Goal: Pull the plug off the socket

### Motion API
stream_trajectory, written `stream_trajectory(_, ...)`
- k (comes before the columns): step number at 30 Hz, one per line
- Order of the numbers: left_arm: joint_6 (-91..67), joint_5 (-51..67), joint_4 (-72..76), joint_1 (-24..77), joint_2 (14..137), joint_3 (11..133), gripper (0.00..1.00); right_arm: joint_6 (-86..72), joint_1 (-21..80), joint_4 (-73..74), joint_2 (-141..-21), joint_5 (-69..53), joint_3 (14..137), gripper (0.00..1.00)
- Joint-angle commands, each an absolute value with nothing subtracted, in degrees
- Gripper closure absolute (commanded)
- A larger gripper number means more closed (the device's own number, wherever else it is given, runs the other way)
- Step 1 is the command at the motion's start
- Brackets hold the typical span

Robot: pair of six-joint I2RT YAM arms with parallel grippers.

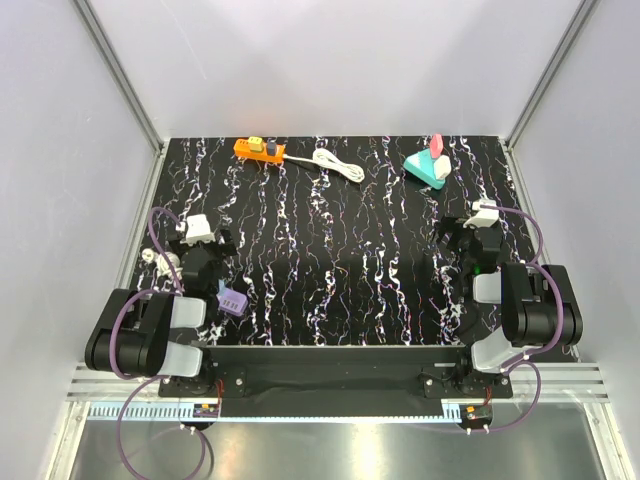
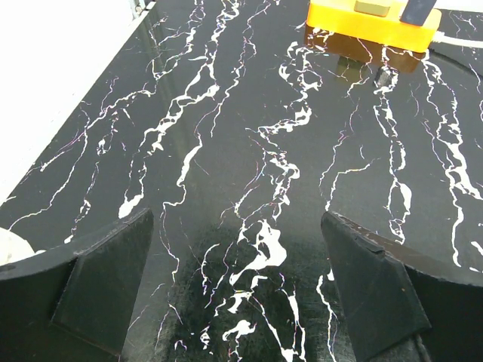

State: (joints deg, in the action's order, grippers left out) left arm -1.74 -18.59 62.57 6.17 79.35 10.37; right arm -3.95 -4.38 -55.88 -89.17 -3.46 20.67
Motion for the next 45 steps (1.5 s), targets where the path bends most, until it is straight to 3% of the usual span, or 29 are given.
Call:
stream_trajectory(1, -0.6, -21.2, 67.6, 6.1, 78.8, 11.7, 0.01, -1.7, -4.4, -58.1, -88.7, -1.6, 22.1, 0.0)
stream_trajectory(5, -0.4, -20.4, 62.4, 6.1, 71.2, 11.9, 0.01, -1.6, -4.4, -58.2, -88.6, -1.4, 22.1, 0.0)
stream_trajectory(9, -2.1, -20.9, 43.7, 6.2, 58.9, 17.1, 0.01, -1.8, -4.2, -58.4, -87.7, -0.8, 21.9, 0.0)
stream_trajectory(12, -9.8, -25.3, 28.9, 6.2, 51.2, 23.8, 0.01, -0.4, -1.2, -49.3, -82.5, 1.7, 26.1, 0.01)
stream_trajectory(15, -22.4, -33.5, 5.7, 6.2, 48.6, 34.7, 0.01, -6.2, 1.5, -27.5, -76.8, 5.5, 35.7, 0.0)
stream_trajectory(16, -24.2, -34.9, 0.8, 6.2, 48.6, 37.1, 0.01, -10.2, 1.9, -18.4, -75.7, 3.8, 37.8, 0.0)
stream_trajectory(19, -27.9, -33.3, -11.4, 6.2, 47.6, 42.7, 0.01, -15.3, 1.9, -13.6, -71.6, -8.4, 39.5, 0.0)
stream_trajectory(23, -30.3, -27.9, -17.6, 6.2, 39.8, 43.3, 0.01, -23.7, 1.9, -18.2, -64.6, -17.9, 35.2, 0.0)
stream_trajectory(27, -33.8, -23.7, -19.9, 6.2, 29.2, 39.0, 0.01, -29.4, 3.9, -25.9, -69.8, -36.0, 36.3, 0.0)
stream_trajectory(30, -34.5, -21.3, -21.7, 6.1, 22.8, 37.4, 0.01, -29.0, 11.6, -29.4, -73.3, -39.8, 36.6, 0.0)
stream_trajectory(37, -33.3, -13.9, -30.9, 6.1, 24.8, 43.1, 0.01, -18.6, 35.0, -28.0, -78.6, -28.1, 39.5, 0.01)
stream_trajectory(45, -36.5, -9.8, -41.2, 6.1, 31.1, 47.3, 0.01, -8.5, 55.3, -25.2, -100.3, -15.3, 55.3, 0.0)
